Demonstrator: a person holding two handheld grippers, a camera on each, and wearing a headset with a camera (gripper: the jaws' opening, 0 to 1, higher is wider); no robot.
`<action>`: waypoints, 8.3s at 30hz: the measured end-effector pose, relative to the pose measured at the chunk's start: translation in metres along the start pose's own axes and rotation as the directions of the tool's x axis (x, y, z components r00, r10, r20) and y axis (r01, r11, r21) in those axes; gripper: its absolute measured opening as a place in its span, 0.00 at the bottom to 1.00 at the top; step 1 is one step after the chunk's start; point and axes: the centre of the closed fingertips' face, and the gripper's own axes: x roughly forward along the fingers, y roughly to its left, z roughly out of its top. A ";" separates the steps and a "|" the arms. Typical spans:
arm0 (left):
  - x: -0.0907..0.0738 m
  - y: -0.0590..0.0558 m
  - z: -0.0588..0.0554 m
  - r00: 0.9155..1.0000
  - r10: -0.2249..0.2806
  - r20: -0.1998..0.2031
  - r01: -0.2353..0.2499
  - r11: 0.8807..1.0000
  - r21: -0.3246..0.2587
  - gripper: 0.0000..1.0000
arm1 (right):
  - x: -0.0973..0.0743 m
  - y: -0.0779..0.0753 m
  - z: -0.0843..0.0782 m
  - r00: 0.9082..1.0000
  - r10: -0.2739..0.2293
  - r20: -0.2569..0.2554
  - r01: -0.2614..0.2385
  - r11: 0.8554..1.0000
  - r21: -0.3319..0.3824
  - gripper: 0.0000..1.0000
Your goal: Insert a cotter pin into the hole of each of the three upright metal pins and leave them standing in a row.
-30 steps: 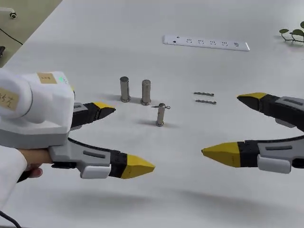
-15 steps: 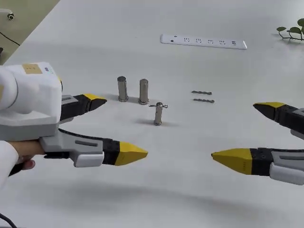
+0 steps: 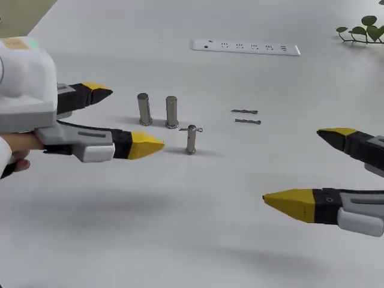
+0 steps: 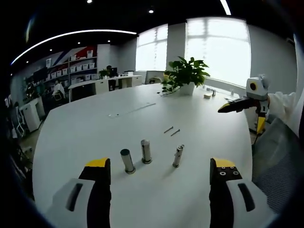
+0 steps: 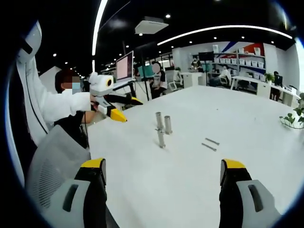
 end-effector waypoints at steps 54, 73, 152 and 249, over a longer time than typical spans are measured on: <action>0.073 0.058 -0.031 0.982 0.139 -0.127 -0.133 0.990 0.055 0.30 | -0.052 -0.005 -0.035 0.976 -0.210 -0.064 0.218 0.964 0.154 0.98; 0.070 0.062 -0.032 0.980 0.154 -0.125 -0.153 0.988 0.012 0.10 | -0.056 -0.005 -0.043 0.973 -0.211 -0.095 0.223 0.963 0.151 0.95; 0.076 -0.118 -0.037 0.985 0.062 -0.160 -0.050 0.996 0.075 0.09 | -0.055 -0.002 -0.050 0.991 -0.118 -0.066 0.127 0.980 0.156 0.93; -0.003 -0.139 -0.031 0.994 -0.093 -0.061 0.080 0.980 -0.184 0.94 | 0.095 -0.087 -0.011 0.770 0.132 -0.625 -0.447 0.810 -0.380 0.35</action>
